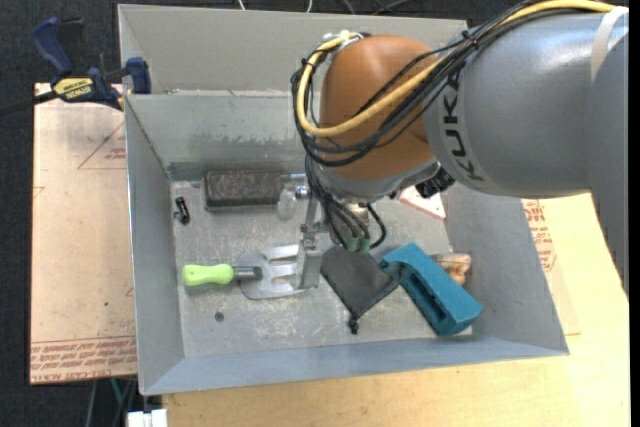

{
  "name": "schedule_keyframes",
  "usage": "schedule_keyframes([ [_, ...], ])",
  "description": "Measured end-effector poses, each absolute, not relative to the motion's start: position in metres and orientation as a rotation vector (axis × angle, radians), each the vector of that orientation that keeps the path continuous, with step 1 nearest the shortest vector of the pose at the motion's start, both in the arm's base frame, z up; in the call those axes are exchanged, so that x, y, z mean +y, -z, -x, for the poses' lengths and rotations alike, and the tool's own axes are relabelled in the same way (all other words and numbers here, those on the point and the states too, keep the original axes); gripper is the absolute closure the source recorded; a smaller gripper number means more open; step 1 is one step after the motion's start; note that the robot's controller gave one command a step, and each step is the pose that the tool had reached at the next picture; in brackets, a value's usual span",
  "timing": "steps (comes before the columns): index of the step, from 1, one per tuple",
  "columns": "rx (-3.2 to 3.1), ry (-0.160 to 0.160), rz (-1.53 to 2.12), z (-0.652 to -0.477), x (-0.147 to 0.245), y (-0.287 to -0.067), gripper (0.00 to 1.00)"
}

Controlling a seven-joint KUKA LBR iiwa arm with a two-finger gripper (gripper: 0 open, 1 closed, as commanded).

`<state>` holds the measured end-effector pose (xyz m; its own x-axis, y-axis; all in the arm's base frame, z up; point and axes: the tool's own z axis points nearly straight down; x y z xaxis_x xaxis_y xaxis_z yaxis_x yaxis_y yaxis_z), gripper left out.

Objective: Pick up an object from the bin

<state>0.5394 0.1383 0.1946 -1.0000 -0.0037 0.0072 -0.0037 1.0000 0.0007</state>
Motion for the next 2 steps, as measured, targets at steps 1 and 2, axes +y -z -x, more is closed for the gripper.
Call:
schedule_keyframes([
  [1, -3.142, 0.003, -0.001, -0.541, 0.138, -0.199, 0.00],
  [2, -3.147, 0.007, -0.013, -0.549, 0.163, -0.141, 0.00],
])
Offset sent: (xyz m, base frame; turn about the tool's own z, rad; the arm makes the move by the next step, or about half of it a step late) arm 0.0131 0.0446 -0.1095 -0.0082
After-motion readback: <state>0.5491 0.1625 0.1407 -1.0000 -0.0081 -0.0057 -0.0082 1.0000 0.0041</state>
